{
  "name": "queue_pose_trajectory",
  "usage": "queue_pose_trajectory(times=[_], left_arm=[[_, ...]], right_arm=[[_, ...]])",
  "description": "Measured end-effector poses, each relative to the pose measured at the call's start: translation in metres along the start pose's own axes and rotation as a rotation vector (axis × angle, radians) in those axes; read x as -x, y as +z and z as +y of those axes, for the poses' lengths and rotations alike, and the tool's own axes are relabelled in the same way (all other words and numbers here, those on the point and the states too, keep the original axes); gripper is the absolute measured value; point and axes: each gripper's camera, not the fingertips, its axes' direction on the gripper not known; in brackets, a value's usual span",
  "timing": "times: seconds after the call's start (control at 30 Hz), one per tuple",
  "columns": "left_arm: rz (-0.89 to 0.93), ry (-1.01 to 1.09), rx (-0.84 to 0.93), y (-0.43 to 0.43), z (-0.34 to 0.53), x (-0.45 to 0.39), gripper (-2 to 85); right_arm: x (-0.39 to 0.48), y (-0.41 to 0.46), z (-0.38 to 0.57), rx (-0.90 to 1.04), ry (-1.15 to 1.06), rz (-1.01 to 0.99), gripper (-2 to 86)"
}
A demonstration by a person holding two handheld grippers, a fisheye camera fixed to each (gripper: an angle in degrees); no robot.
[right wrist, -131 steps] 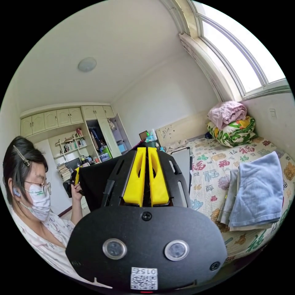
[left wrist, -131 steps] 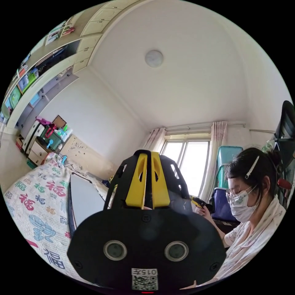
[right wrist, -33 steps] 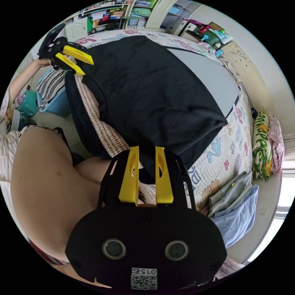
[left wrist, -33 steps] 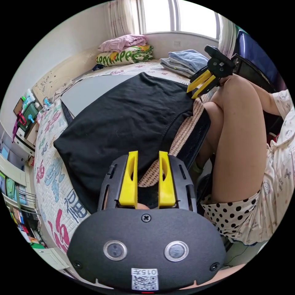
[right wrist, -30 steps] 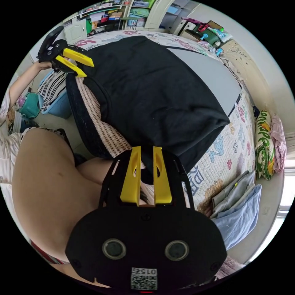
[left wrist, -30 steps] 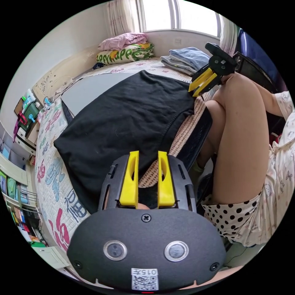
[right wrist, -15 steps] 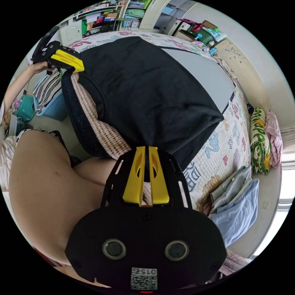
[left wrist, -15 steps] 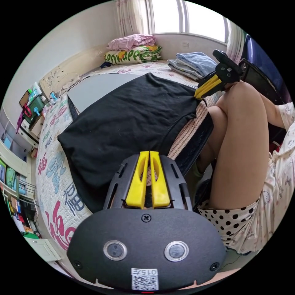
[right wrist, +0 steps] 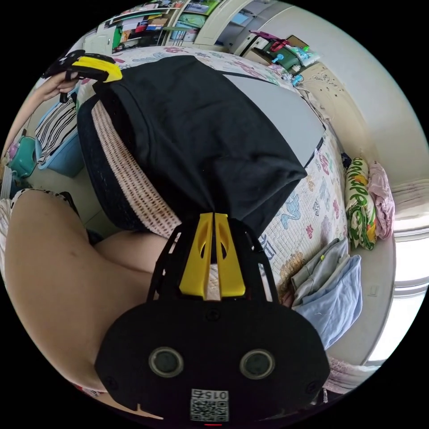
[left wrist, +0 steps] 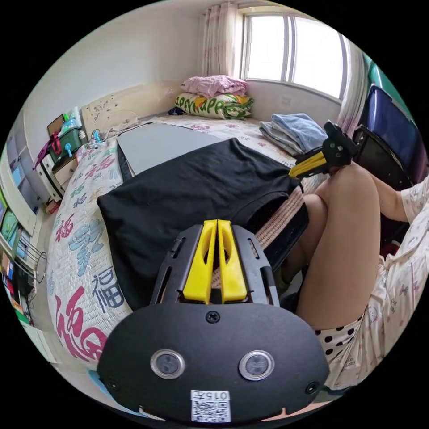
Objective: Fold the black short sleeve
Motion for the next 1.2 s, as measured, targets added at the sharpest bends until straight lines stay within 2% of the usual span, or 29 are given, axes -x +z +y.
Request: queue_pose_trajectory(times=[0.1, 0.23, 0.37, 0.47, 0.53, 0.6, 0.83, 0.93, 1.07, 1.2], left_arm=[[-0.011, -0.038, -0.06, -0.003, -0.008, 0.008, -0.1], [-0.032, -0.09, -0.072, 0.009, -0.02, 0.015, 0.2], [-0.054, -0.111, 0.002, 0.04, -0.024, 0.014, 1.9], [-0.052, -0.107, 0.05, 0.05, -0.016, 0.013, 6.3], [0.016, -0.088, 0.057, 0.05, -0.011, 0.012, 8.0], [0.096, 0.01, 0.083, 0.047, -0.005, 0.002, 9.2], [0.155, 0.233, 0.171, 0.045, 0.006, -0.027, 11.5], [0.121, 0.3, 0.206, 0.048, 0.007, -0.041, 11.1], [-0.069, 0.394, 0.208, 0.056, 0.001, -0.062, 9.2], [-0.074, 0.49, 0.223, 0.063, -0.007, -0.083, 5.3]], right_arm=[[0.005, -0.012, -0.005, -0.034, 0.023, 0.055, -1.0], [0.0, -0.02, -0.01, -0.057, 0.069, 0.021, -0.8], [-0.021, -0.028, -0.012, -0.08, 0.169, -0.148, 0.5], [-0.033, -0.035, -0.011, -0.106, 0.194, -0.282, 8.5], [-0.032, -0.038, -0.013, -0.097, 0.157, -0.35, 11.2], [-0.027, -0.051, -0.018, -0.11, 0.11, -0.348, 11.6], [-0.011, -0.094, -0.042, -0.107, 0.012, -0.315, 9.4], [-0.01, -0.116, -0.05, -0.103, 0.024, -0.333, 8.4], [-0.012, -0.145, -0.06, -0.113, 0.071, -0.347, 6.2], [-0.005, -0.181, -0.075, -0.111, 0.081, -0.349, 6.0]])
